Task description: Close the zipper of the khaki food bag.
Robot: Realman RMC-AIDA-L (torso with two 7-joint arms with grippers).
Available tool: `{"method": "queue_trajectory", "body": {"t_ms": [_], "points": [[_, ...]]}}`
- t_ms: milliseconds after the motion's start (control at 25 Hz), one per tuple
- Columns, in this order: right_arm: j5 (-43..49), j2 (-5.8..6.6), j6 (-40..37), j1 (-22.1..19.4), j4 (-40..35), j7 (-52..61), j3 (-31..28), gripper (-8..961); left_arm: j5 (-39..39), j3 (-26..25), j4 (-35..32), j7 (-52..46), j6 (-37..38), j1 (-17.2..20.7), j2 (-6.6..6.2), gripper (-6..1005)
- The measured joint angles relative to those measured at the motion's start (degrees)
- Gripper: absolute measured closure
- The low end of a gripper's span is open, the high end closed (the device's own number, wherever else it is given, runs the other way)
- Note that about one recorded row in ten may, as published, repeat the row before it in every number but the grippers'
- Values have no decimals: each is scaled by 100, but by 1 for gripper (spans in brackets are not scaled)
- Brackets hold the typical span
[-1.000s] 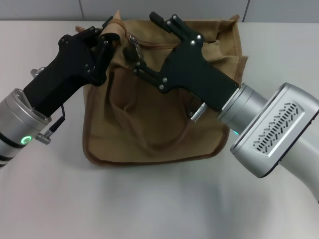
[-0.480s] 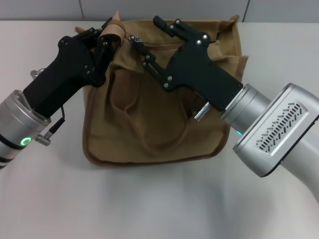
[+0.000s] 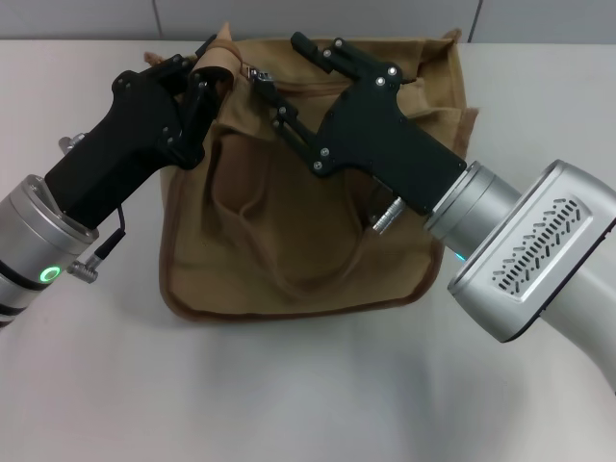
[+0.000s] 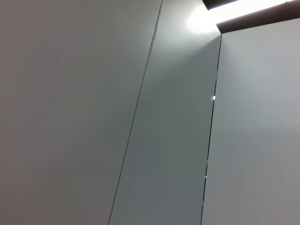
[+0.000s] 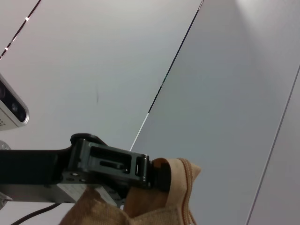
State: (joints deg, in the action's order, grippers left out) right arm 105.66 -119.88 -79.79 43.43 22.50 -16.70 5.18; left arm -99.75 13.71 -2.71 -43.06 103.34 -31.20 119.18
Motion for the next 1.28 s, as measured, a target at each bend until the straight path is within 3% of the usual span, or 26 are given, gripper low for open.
{"method": "queue_trajectory", "body": {"t_ms": [160,720,1280], "points": [[0,0,0,7,-13,0,0,501,-1,1,30,0,0,-3,0,980],[60,0,0,34,-30,0,0,930,-1,10,34,4,2,-9,0,980],[62,0,-12,-64,-78,-5,-117,940,13,0,34,8,1,50,-6,980]]}}
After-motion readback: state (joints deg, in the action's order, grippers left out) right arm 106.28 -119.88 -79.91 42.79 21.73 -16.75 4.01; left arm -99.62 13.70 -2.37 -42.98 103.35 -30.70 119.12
